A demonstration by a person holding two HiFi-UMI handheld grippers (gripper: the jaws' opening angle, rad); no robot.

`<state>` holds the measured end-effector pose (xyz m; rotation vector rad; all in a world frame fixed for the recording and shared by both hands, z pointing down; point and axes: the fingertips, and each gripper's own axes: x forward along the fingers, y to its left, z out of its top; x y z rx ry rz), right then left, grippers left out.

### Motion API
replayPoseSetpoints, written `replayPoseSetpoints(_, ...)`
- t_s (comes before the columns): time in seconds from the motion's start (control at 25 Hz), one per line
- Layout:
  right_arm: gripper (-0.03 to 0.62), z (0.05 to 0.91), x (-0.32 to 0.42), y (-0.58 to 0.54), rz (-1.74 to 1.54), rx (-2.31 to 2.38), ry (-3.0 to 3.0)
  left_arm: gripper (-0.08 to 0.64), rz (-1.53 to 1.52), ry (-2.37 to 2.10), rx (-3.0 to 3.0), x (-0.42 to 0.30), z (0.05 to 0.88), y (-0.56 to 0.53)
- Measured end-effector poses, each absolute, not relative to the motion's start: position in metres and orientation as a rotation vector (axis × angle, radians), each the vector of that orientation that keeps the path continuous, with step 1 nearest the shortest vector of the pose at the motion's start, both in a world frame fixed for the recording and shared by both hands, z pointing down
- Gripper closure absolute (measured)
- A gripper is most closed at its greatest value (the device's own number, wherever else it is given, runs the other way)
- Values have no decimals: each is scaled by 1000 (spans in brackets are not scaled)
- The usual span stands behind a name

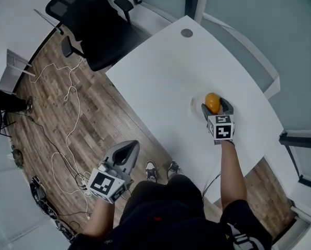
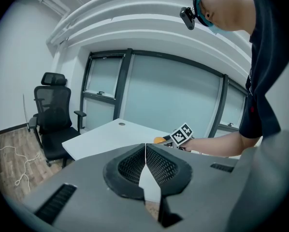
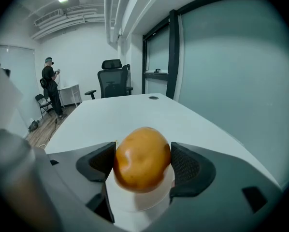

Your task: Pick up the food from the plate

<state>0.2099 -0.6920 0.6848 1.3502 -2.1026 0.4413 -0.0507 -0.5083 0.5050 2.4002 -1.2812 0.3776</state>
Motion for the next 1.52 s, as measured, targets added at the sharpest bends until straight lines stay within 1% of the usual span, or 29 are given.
replayPoseSetpoints(0.2,219,642,207,-680,363,1398,-2165,537,348,-1246,2447,-44,492,-502)
replayPoseSetpoints(0.6,219,469,166,-607,111,1516,-2459,537,274,-1133,2594,-37,455,-488)
replayPoseSetpoints(0.84,219,389,151,-538,-12,1589,-2541,537,213,-1057,2701,-35,429,-471)
replayPoseSetpoints(1.2,219,318,156,-452,-165,1709,-2566,537,118,-1007,2823,-25,376,-451)
replayPoseSetpoints(1.52,219,301,160,-409,-219,1785,-2527,537,80,-976,2904,-18,346,-428)
